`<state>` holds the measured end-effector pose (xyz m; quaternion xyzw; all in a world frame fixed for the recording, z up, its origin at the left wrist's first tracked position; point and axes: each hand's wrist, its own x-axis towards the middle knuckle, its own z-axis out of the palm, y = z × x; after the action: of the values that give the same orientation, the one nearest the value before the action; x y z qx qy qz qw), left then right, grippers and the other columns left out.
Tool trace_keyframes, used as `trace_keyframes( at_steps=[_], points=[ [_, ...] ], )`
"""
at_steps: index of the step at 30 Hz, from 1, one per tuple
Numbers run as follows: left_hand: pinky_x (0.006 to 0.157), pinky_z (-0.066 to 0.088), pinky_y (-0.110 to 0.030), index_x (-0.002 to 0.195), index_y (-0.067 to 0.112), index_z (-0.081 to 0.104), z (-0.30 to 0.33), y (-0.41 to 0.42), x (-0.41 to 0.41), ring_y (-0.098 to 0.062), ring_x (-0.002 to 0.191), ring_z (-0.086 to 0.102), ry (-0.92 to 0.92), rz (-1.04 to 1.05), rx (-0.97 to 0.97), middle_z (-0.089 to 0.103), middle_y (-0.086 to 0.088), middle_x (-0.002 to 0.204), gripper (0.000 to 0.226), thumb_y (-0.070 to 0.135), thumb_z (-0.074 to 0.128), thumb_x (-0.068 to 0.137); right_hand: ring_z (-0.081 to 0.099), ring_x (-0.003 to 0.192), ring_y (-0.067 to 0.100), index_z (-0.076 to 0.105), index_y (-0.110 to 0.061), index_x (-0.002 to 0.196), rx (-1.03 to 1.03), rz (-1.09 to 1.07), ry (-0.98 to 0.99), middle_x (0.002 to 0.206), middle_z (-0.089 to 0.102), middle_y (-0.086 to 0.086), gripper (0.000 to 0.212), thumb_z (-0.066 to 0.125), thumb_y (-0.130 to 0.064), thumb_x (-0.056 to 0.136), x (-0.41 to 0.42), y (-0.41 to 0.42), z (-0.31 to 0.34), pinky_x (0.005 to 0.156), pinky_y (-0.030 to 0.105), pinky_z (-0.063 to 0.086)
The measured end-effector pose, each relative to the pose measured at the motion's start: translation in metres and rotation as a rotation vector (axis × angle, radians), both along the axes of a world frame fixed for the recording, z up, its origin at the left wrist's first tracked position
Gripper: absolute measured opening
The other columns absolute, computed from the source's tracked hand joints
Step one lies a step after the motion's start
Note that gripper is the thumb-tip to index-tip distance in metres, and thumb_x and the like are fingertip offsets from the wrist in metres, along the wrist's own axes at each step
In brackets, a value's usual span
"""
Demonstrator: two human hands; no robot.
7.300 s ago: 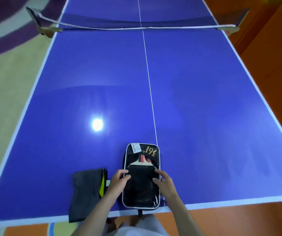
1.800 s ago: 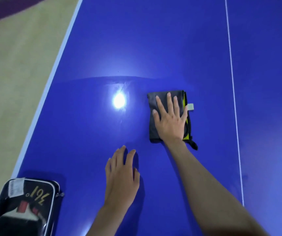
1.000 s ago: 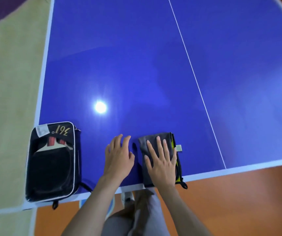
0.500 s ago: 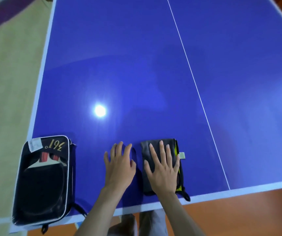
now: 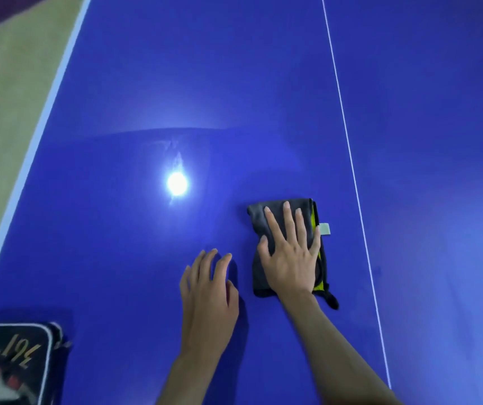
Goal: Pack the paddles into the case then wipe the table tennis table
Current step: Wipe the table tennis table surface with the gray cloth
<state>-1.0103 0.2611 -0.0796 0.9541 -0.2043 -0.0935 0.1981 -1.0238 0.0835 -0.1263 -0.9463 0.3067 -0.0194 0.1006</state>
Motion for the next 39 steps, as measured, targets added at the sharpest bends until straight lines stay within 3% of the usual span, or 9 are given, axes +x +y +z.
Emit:
trace_keyframes(
  at_steps=[6, 12, 17, 28, 39],
  points=[
    [0.121, 0.022, -0.060, 0.133, 0.019, 0.061, -0.008, -0.033, 0.044, -0.030, 0.148, 0.038, -0.088, 0.230, -0.005, 0.051, -0.005, 0.150, 0.045, 0.010, 0.068, 0.089, 0.003, 0.160, 0.016, 0.017, -0.046, 0.162, 0.023, 0.003, -0.018, 0.173, 0.009, -0.008, 0.062, 0.027, -0.050, 0.101, 0.096, -0.066, 0.001, 0.126, 0.060, 0.003],
    [0.121, 0.026, -0.061, 0.133, 0.023, 0.060, -0.019, -0.047, 0.056, -0.026, 0.150, 0.034, -0.093, 0.146, -0.028, 0.050, -0.003, 0.150, 0.050, 0.008, 0.069, 0.086, 0.002, 0.160, 0.016, 0.014, -0.043, 0.163, 0.051, 0.075, -0.015, 0.173, 0.008, -0.009, 0.064, 0.029, -0.049, 0.101, 0.170, -0.121, 0.003, 0.126, 0.060, 0.000],
    [0.121, 0.027, -0.061, 0.132, 0.027, 0.059, -0.018, -0.037, 0.057, -0.022, 0.151, 0.028, -0.017, 0.123, -0.033, 0.046, -0.001, 0.153, 0.048, 0.009, 0.070, 0.090, 0.001, 0.160, 0.015, 0.013, -0.041, 0.164, 0.036, 0.128, 0.002, 0.174, 0.006, -0.009, 0.064, 0.030, -0.046, 0.102, 0.178, -0.137, 0.001, 0.127, 0.058, 0.001],
    [0.121, 0.028, -0.054, 0.130, 0.025, 0.061, 0.014, 0.008, -0.001, -0.022, 0.153, 0.029, -0.048, 0.009, -0.142, 0.044, 0.003, 0.153, 0.040, 0.007, 0.064, 0.094, 0.010, 0.160, 0.017, 0.022, -0.038, 0.163, -0.026, 0.083, -0.025, 0.173, 0.016, -0.006, 0.065, 0.027, -0.047, 0.098, 0.017, -0.048, 0.005, 0.128, 0.055, 0.009],
    [0.114, 0.036, -0.045, 0.122, 0.027, 0.063, 0.025, 0.082, -0.106, -0.022, 0.144, 0.042, -0.012, -0.158, -0.066, 0.055, 0.003, 0.142, 0.033, 0.012, 0.067, 0.093, 0.017, 0.159, 0.018, 0.030, -0.036, 0.162, -0.023, 0.000, -0.003, 0.171, 0.021, -0.005, 0.065, 0.036, -0.044, 0.097, -0.202, 0.080, 0.007, 0.128, 0.055, 0.012]
  ],
)
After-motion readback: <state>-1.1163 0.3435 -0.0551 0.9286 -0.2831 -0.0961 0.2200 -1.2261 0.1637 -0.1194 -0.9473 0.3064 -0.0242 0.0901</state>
